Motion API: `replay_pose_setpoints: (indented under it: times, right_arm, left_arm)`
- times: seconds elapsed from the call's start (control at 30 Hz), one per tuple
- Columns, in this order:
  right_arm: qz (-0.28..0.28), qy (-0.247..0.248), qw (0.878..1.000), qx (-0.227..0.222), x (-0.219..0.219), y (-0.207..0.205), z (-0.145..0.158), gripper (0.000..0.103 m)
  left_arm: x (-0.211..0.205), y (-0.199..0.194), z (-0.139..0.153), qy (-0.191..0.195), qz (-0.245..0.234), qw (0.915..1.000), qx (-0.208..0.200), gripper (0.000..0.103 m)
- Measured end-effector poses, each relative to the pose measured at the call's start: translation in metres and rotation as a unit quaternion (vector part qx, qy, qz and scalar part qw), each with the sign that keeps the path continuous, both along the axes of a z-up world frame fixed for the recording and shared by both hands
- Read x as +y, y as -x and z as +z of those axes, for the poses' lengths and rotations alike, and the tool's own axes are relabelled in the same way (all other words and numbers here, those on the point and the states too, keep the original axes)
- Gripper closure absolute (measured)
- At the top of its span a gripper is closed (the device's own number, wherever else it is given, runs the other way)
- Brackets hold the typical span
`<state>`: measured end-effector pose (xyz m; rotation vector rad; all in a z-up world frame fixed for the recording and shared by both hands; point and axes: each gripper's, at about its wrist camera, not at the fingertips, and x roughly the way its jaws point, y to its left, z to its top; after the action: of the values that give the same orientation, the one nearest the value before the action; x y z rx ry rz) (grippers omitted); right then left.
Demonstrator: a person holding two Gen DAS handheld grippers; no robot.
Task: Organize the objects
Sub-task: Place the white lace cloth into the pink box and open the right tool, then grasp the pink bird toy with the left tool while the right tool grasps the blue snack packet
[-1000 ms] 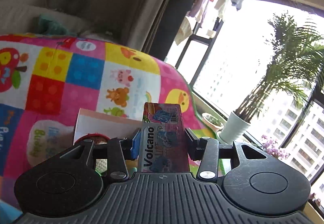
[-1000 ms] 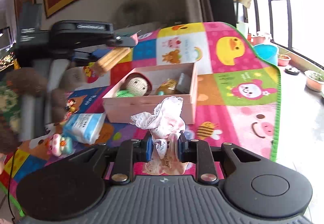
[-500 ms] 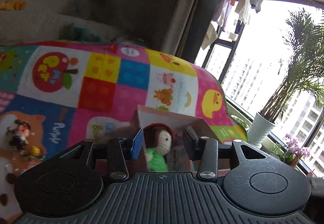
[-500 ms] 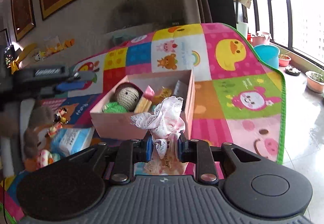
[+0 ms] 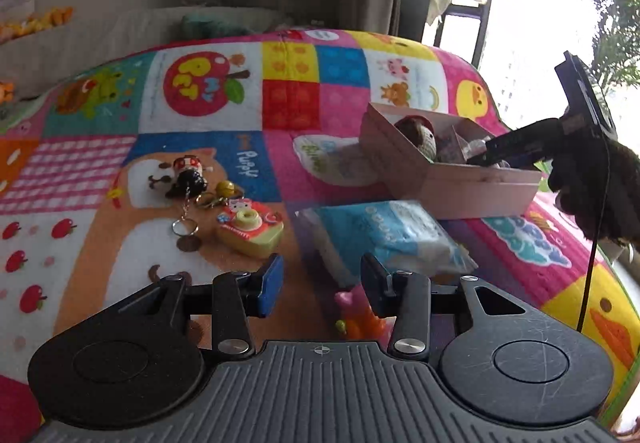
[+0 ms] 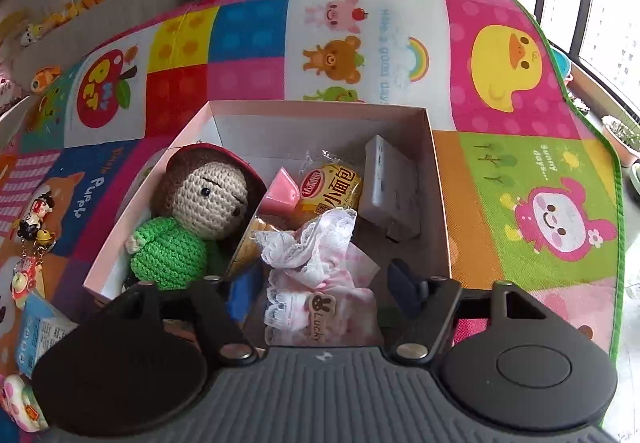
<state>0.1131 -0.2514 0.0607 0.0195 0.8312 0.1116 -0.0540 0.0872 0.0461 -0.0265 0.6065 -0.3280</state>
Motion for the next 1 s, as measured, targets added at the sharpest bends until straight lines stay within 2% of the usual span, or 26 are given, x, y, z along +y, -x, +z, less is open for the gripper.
replay_pose_setpoints:
  times: [0.1, 0.27, 0.33, 0.43, 0.5, 0.7, 0.87, 1.0]
  right_arm:
    - [-0.011, 0.001, 1.0, -0.011, -0.002, 0.015, 0.009, 0.029]
    - [0.0, 0.004, 0.995, -0.103, -0.003, 0.079, 0.036, 0.007]
    - [0.011, -0.001, 0.993, -0.119, -0.002, 0.103, 0.035, 0.003]
    - [0.012, -0.006, 0.993, -0.113, -0.002, 0.128, 0.019, 0.003]
    - [0.011, -0.012, 0.995, -0.099, -0.001, 0.138, 0.004, 0.003]
    - [0.009, -0.04, 0.997, -0.07, 0.002, 0.151, -0.025, 0.003]
    - [0.04, -0.035, 0.995, -0.087, 0.015, 0.156, -0.015, 0.002]
    - [0.072, -0.034, 0.992, -0.093, 0.032, 0.151, -0.006, 0.002]
  left_arm:
    - [0.001, -0.002, -0.008, 0.015, -0.016, 0.9996, 0.018, 0.057]
    - [-0.006, 0.003, -0.012, 0.056, -0.069, 0.9957, 0.028, 0.056]
    - [-0.016, 0.002, -0.014, 0.045, -0.093, 0.9939, 0.037, 0.056]
    - [-0.036, 0.0, -0.021, 0.003, -0.117, 0.9919, 0.05, 0.056]
    - [-0.044, -0.002, -0.023, -0.009, -0.112, 0.9924, 0.051, 0.055]
    - [-0.046, -0.018, -0.023, 0.035, -0.076, 0.9943, 0.065, 0.056]
    - [-0.037, -0.016, -0.024, 0.065, -0.057, 0.9935, 0.073, 0.059]
    - [-0.012, -0.008, -0.02, 0.075, -0.024, 0.9949, 0.063, 0.059]
